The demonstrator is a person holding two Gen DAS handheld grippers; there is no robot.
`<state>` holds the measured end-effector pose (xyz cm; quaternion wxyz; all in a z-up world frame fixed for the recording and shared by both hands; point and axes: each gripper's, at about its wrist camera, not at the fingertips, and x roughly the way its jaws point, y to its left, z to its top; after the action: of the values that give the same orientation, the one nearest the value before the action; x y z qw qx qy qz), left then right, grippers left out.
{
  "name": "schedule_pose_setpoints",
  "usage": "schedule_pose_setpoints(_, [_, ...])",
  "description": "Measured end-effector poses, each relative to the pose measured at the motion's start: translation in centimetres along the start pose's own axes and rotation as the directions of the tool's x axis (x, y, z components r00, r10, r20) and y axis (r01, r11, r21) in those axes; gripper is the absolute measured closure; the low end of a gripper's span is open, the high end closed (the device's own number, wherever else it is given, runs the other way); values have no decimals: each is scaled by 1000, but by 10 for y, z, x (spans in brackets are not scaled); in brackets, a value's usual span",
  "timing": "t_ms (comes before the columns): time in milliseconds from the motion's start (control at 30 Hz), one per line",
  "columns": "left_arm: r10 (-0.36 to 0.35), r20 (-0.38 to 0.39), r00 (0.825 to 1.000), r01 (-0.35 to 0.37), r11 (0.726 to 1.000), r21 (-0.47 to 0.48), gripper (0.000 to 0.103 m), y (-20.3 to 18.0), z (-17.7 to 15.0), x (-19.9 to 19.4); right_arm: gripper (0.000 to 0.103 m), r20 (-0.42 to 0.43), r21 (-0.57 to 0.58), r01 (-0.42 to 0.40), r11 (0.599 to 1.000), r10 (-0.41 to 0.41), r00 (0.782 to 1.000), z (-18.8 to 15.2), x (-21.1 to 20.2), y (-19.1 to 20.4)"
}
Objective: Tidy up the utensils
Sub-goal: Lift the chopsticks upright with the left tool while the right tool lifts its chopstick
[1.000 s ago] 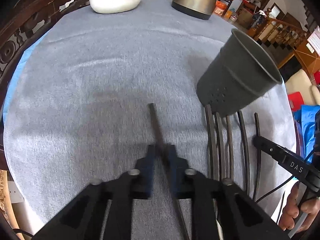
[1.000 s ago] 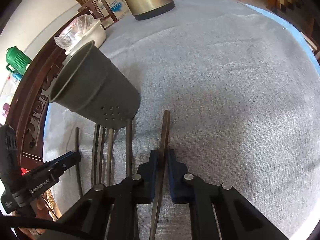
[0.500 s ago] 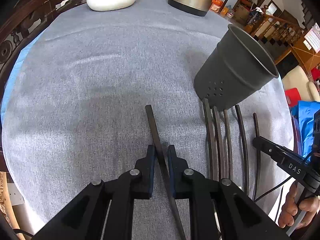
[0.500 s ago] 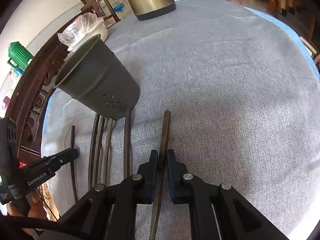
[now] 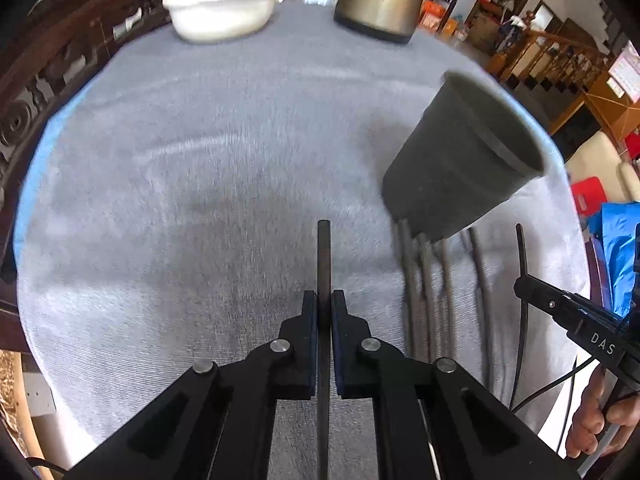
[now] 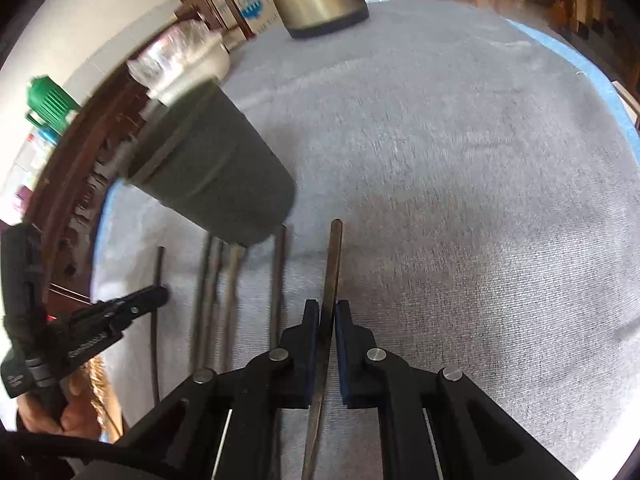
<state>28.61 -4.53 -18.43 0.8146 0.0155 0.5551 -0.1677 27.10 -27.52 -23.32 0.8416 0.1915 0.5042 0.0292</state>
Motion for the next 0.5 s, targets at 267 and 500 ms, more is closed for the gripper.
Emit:
schedule_pose_setpoints(267, [-34, 197, 980, 26, 999, 43, 96, -14, 5, -76, 96, 192, -83, -45, 995, 61, 979, 5, -62, 19])
schedule_pose_setpoints(500, [-33, 269, 963, 15, 998, 69, 96, -20, -2, -91, 92, 95, -54, 4, 999, 2, 995, 7, -52, 17])
